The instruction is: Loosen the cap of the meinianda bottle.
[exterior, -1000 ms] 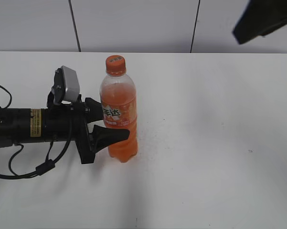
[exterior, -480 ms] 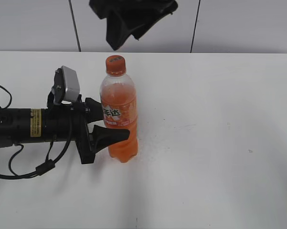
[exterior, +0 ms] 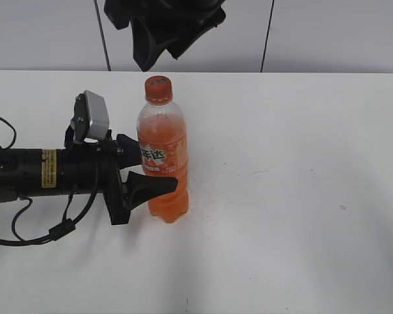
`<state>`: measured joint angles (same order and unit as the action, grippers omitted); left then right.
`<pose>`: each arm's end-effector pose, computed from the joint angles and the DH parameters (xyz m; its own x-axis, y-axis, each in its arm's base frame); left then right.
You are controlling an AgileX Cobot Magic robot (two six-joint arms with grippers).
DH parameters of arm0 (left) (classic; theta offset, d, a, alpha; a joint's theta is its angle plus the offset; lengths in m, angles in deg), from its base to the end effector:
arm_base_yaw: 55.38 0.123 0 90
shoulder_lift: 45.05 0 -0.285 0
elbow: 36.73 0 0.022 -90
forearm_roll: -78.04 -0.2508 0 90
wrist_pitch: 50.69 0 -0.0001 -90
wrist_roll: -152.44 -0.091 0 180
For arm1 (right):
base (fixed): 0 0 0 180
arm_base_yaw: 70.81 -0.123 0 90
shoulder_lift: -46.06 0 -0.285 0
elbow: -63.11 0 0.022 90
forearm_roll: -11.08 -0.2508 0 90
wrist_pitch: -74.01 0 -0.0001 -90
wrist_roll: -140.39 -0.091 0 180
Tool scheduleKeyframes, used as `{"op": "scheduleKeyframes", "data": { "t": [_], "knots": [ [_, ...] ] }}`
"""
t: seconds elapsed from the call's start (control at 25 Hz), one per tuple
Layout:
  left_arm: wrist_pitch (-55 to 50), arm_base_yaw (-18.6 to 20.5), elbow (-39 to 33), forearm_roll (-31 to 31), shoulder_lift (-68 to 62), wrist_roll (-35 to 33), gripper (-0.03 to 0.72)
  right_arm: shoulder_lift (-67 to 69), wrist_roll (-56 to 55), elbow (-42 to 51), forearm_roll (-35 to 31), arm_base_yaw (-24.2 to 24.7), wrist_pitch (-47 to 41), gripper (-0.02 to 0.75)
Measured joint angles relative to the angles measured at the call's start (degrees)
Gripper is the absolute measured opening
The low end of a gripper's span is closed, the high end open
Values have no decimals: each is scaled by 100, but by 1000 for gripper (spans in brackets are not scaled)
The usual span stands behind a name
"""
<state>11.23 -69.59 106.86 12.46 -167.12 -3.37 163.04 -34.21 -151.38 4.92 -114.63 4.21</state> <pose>0.2830 -0.1470 0.1115 -0.1560 0.2680 -0.9507 0.9414 0.3318 -0.0609 0.2947 0.2955 0.3515 -0.5959 -0.6504 -0.4710 -0.7580 0.6493 0.0623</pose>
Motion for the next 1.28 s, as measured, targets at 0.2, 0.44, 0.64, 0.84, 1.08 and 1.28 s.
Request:
{"op": "scheduleKeyframes", "data": {
  "t": [0.2,0.44,0.64,0.84,1.08,1.28],
  "knots": [
    [4,0,0,-5,0,0,425,20,-122,160,-1,0,-5,366],
    [4,0,0,-5,0,0,425,120,-140,160,-52,0,-5,366],
    [4,0,0,-5,0,0,425,228,-145,170,-62,0,-5,366],
    [4,0,0,-5,0,0,424,228,-150,170,-70,0,-5,331],
    [4,0,0,-5,0,2,424,233,-130,170,-77,0,-5,271],
    [4,0,0,-5,0,2,424,239,189,170,-98,0,1,261]
  ]
}}
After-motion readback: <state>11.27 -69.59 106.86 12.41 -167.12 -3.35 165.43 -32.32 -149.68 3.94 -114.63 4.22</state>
